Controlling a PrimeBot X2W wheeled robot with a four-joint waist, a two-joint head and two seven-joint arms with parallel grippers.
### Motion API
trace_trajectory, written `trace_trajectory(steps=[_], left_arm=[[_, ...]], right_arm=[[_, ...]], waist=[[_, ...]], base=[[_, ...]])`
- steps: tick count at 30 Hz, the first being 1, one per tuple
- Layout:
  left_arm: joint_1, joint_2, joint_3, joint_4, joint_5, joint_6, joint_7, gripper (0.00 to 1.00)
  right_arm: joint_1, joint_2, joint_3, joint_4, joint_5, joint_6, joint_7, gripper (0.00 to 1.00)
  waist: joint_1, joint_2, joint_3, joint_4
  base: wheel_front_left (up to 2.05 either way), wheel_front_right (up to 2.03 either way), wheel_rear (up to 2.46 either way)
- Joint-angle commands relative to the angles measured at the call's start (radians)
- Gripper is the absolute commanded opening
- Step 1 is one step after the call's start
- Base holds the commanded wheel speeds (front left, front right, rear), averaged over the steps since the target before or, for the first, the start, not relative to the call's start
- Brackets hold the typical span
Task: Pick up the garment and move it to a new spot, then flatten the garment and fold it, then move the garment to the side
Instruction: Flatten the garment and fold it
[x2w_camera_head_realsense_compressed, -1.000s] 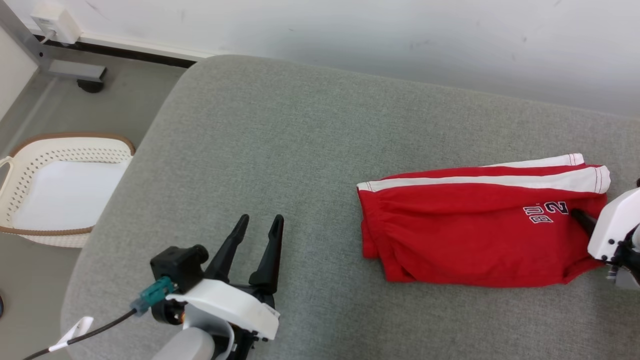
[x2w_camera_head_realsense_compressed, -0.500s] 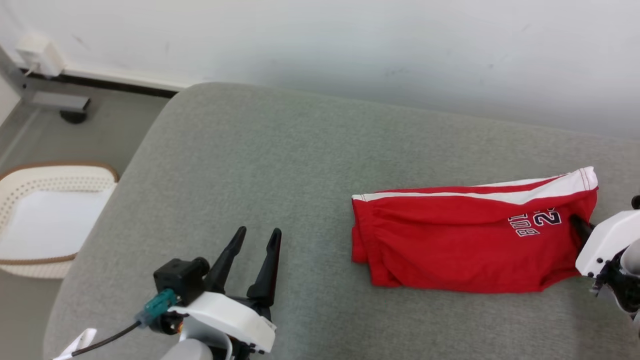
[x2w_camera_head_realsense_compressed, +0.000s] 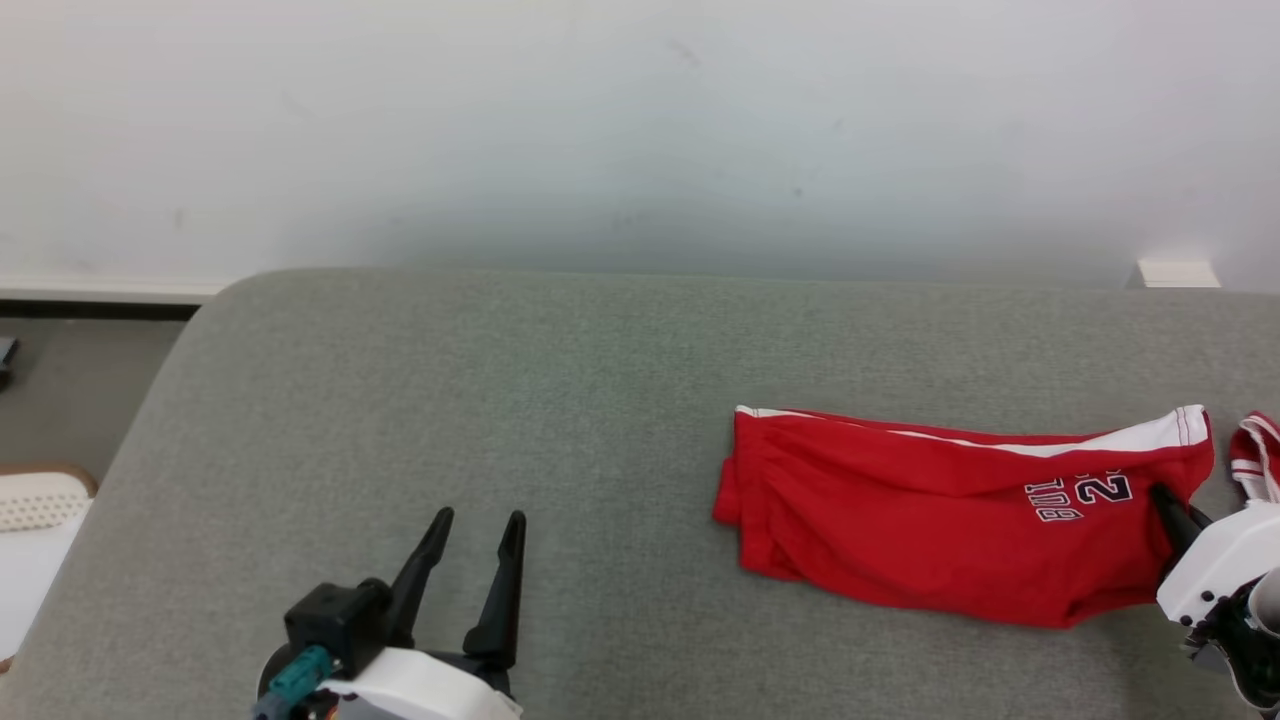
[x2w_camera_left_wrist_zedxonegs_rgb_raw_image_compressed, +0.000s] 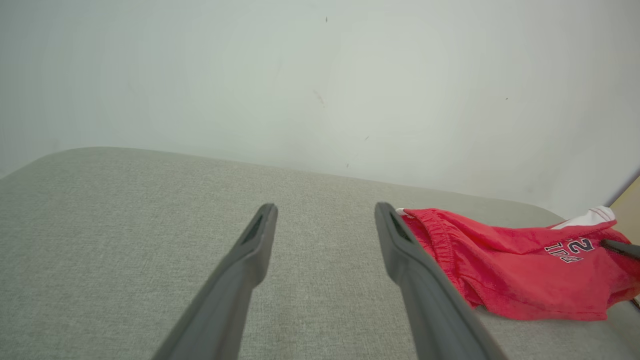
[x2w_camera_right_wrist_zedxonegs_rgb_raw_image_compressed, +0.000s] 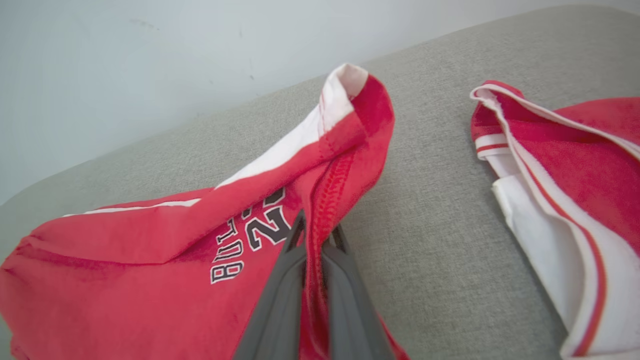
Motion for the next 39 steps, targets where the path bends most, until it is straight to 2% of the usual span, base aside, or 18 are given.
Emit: trace_trajectory(steps=[1, 8, 12, 21, 28, 35, 37, 38, 39], left_arm=[[0.016, -0.003, 0.008, 0.005, 0.011, -0.005, 0.000, 1.00], [0.031, -0.048, 0.044, 0.032, 0.050, -0.046, 0.000, 1.00], [0.037, -0.072, 0.060, 0.045, 0.067, -0.065, 0.000, 1.00], [0.048, -0.113, 0.087, 0.088, 0.089, -0.101, 0.000, 1.00], [0.037, -0.136, 0.105, 0.107, 0.109, -0.122, 0.000, 1.00], [0.030, -0.159, 0.121, 0.124, 0.125, -0.136, 0.000, 1.00], [0.029, -0.163, 0.127, 0.129, 0.129, -0.138, 0.000, 1.00], [0.029, -0.164, 0.132, 0.132, 0.130, -0.141, 0.000, 1.00], [0.029, -0.165, 0.135, 0.134, 0.130, -0.141, 0.000, 1.00]], right_arm=[[0.014, -0.008, 0.000, -0.003, 0.007, 0.000, -0.009, 0.00], [-0.038, -0.017, 0.017, -0.012, -0.009, 0.000, 0.008, 0.00], [-0.082, 0.009, 0.040, -0.025, -0.030, 0.000, 0.027, 0.00], [-0.130, 0.126, 0.107, -0.032, -0.058, 0.000, 0.117, 0.00], [-0.170, 0.215, 0.138, 0.047, -0.080, 0.000, 0.141, 0.00], [-0.217, 0.304, 0.172, 0.138, -0.118, 0.000, 0.151, 0.02], [-0.218, 0.324, 0.183, 0.150, -0.125, 0.000, 0.157, 0.48], [-0.219, 0.330, 0.189, 0.154, -0.132, 0.000, 0.159, 0.99], [-0.219, 0.337, 0.197, 0.155, -0.136, 0.000, 0.159, 1.00]], waist=[[0.0001, -0.0001, -0.013, -0.018], [0.0001, -0.0001, -0.020, -0.011], [0.0001, -0.0001, -0.024, 0.020], [0.0001, -0.0001, -0.029, 0.103], [0.0001, -0.0001, -0.016, 0.139], [0.0001, -0.0001, 0.001, 0.147], [0.0001, -0.0001, 0.003, 0.143], [0.0001, -0.0001, 0.003, 0.140], [0.0001, -0.0001, 0.002, 0.136]], base=[[0.00, 0.00, 0.00], [0.00, 0.00, 0.00], [0.00, 0.00, 0.00], [0.00, 0.00, 0.00], [0.00, 0.00, 0.00], [0.00, 0.00, 0.00], [0.00, 0.00, 0.00], [0.00, 0.00, 0.00], [0.00, 0.00, 0.00]])
